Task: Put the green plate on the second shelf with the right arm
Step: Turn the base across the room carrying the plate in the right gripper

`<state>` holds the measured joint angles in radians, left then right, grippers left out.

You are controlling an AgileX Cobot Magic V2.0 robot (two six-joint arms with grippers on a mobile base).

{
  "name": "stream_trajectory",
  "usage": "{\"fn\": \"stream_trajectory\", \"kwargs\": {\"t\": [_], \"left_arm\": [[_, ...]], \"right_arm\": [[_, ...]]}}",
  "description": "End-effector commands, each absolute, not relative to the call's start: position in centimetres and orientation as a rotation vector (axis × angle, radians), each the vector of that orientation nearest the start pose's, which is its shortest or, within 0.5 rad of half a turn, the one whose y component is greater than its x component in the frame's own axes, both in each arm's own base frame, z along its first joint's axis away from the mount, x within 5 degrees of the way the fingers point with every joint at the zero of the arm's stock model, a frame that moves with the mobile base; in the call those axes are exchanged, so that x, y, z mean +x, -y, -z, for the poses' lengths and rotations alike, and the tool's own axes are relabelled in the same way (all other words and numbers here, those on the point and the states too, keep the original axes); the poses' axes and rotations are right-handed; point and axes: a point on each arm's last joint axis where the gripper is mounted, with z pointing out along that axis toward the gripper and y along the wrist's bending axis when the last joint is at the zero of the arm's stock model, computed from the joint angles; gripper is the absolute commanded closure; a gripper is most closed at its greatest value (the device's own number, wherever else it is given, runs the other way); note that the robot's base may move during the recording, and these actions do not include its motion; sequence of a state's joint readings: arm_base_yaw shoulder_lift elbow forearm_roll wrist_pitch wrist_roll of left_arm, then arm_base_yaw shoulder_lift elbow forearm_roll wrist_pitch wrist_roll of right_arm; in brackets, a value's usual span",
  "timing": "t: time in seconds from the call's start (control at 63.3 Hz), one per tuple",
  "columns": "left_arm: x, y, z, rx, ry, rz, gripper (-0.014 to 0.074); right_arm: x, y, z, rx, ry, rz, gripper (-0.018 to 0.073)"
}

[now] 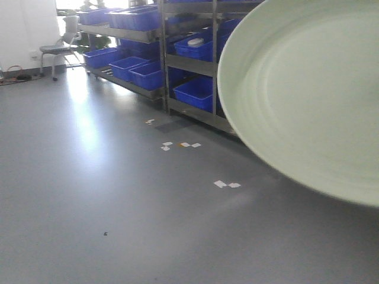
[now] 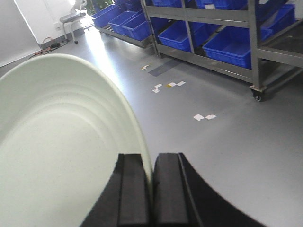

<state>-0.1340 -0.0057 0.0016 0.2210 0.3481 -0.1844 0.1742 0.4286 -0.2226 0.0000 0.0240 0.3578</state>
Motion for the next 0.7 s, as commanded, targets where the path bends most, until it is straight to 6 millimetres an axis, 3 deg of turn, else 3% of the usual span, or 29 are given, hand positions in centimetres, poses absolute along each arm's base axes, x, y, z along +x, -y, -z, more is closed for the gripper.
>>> {"fn": "stream_trajectory", "kwargs": {"t": [0.0, 0.68], "left_arm": [[5.43, 0.17, -17.47, 0.098, -1.776, 0.026, 0.0472], [5.43, 0.17, -17.47, 0.098, -1.776, 0.026, 0.0472]], "right_arm": [[10.07, -1.73, -27.61, 0.148, -1.575, -0.413, 0.0505], [10.07, -1.73, -27.61, 0.148, -1.575, -0.413, 0.0505]]}}
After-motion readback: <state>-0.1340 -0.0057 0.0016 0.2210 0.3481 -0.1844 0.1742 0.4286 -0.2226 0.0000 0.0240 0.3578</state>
